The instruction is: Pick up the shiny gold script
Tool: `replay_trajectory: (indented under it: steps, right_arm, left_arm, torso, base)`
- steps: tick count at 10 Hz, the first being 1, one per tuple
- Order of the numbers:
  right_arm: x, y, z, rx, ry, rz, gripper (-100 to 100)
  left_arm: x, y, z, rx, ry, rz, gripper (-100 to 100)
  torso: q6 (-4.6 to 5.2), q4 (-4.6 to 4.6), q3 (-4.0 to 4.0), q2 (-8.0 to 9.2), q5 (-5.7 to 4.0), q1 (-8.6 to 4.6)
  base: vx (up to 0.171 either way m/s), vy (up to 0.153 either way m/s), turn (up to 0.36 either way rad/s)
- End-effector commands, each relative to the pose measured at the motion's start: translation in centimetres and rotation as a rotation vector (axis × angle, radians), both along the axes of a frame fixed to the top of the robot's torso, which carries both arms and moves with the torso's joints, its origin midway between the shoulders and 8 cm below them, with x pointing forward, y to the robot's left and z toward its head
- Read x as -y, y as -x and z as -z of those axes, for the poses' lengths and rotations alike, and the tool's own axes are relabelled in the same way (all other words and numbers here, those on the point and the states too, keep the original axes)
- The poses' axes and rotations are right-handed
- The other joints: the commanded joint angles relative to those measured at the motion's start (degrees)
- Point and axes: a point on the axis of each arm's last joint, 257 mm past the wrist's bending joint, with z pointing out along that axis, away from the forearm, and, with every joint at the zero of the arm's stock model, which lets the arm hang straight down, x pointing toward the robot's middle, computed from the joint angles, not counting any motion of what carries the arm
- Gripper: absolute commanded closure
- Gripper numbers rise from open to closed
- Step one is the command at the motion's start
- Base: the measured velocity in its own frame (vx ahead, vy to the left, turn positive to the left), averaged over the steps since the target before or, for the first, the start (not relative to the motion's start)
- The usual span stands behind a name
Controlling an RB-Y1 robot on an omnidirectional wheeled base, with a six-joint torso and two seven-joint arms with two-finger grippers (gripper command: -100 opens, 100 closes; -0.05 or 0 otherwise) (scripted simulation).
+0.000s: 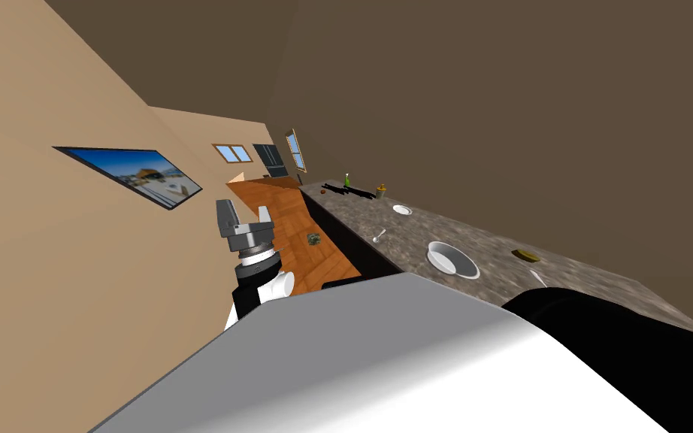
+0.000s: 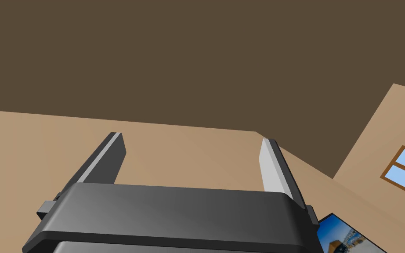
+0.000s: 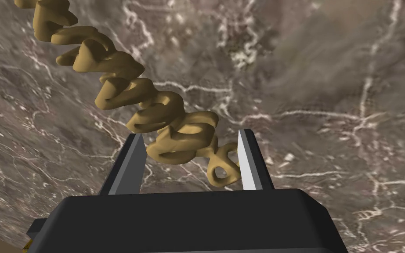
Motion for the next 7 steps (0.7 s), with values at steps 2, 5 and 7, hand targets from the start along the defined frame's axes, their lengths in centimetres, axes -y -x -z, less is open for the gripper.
replay_trajectory:
  steps: [2,5,7]
  right_arm:
    - [0.0,0.0,0.0,0.0,0.0,-0.001,100]
    - [0.6,-0.9,-1.5,-0.001,-0.001,-0.004,100]
    - [0.5,-0.6,-1.1,-0.002,0.0,-0.004,0]
  left_arm:
    - [0.0,0.0,0.0,0.0,0.0,0.0,0]
    - [0.0,0.0,0.0,0.0,0.0,0.0,0]
    - [0.0,0.0,0.0,0.0,0.0,0.0,0]
  torso:
    - [0.02,0.0,0.0,0.0,0.01,0.01]
    - [0.06,0.0,0.02,0.04,0.05,0.12]
    - [0.05,0.01,0.03,0.04,0.06,0.17]
  base:
    - [0.0,0.0,0.0]
    - [-0.006,0.023,-0.041]
    - [-0.003,0.01,-0.005]
